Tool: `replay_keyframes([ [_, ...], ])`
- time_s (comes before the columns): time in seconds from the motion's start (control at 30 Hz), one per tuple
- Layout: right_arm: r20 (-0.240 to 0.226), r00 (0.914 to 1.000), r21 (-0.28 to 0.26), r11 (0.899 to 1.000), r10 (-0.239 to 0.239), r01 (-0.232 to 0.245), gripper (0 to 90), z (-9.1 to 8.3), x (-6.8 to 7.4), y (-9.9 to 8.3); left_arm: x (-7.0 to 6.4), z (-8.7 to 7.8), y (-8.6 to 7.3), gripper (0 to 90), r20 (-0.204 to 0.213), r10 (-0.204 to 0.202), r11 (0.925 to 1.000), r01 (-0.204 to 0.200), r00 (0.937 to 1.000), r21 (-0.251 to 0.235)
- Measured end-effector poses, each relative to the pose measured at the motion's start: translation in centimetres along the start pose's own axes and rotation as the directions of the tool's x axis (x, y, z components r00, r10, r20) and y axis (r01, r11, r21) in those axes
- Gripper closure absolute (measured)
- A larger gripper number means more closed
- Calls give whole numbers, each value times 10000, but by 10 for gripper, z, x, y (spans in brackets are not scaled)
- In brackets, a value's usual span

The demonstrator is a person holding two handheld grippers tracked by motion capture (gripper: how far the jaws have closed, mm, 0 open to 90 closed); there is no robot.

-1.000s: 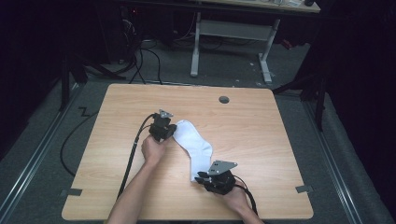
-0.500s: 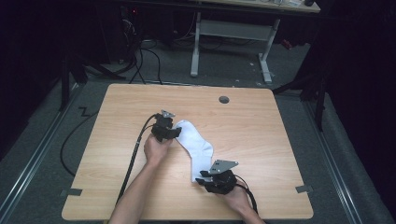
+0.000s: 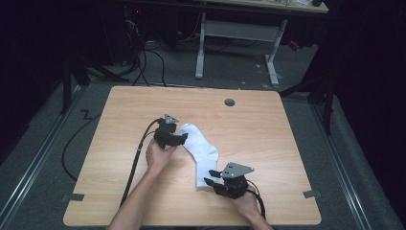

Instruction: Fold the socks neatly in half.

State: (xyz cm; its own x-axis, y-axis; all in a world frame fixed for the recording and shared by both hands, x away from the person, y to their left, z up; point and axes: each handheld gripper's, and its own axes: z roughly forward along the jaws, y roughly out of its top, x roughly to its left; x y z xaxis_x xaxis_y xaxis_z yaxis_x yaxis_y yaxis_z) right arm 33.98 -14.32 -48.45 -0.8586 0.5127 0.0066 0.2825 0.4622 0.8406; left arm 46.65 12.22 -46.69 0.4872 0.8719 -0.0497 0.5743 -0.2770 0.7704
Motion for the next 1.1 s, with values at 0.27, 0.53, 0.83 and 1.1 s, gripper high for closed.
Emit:
replay_keyframes([
  [0.27, 645, 9967, 137, 9986, 497, -507, 728, 6, -8, 3, -18, -5, -7, 399, 660, 325, 9995, -323, 9973, -50],
  [0.53, 1463, 9840, 603, 9919, 1022, -1120, 724, 26, -22, 6, -45, 6, -18, 394, 1294, 755, 9964, -799, 9887, 292],
  [0.83, 1704, 9790, 1131, 9847, 1120, -1324, 680, 41, -30, 4, -59, 18, -26, 396, 1462, 1110, 9897, -1228, 9830, 740],
  [1.1, 1506, 9864, 1471, 9852, 651, -875, 659, 35, -23, 1, -71, 9, -37, 397, 1328, 1611, 9813, -1731, 9780, 843],
])
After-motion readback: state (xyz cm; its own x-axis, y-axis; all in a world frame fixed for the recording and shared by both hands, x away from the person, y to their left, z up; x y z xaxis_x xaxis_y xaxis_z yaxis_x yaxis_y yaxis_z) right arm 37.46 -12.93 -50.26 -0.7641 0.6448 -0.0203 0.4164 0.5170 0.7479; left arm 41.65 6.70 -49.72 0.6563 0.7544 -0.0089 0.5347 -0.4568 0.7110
